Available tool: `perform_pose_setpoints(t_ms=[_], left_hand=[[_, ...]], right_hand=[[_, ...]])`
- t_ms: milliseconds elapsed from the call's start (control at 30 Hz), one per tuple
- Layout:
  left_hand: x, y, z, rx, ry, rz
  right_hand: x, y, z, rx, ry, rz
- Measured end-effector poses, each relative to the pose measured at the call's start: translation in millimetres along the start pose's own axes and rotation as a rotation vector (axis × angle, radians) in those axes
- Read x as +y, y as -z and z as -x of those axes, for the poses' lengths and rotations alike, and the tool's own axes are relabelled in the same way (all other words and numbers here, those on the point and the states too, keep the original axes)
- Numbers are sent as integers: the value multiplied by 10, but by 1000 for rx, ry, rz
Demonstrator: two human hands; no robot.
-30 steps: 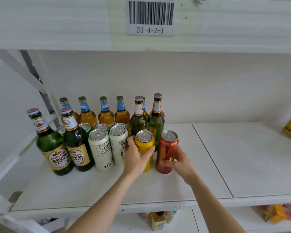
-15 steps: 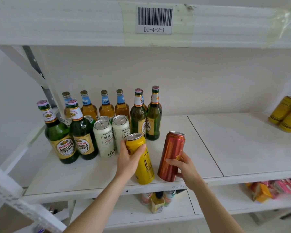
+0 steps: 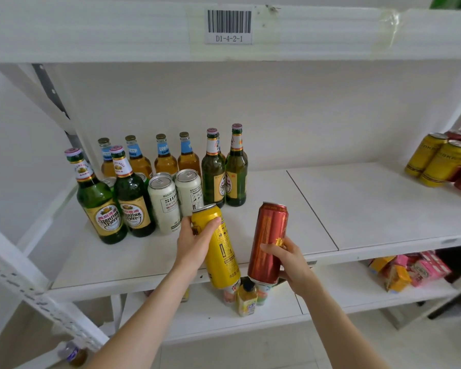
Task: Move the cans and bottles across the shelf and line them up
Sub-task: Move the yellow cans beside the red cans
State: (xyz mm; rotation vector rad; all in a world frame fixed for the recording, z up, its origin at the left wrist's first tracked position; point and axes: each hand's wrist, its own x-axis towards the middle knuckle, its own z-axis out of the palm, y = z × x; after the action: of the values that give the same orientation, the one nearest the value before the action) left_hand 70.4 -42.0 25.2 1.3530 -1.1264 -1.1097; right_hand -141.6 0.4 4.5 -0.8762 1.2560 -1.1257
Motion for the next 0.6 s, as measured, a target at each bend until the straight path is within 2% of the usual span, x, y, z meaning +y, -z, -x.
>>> perform_pose_setpoints(t_ms=[600], left_hand=[[292,-1488,411,100,-40,-9]], right_hand=[[-492,1450,-66,-84,44,112]])
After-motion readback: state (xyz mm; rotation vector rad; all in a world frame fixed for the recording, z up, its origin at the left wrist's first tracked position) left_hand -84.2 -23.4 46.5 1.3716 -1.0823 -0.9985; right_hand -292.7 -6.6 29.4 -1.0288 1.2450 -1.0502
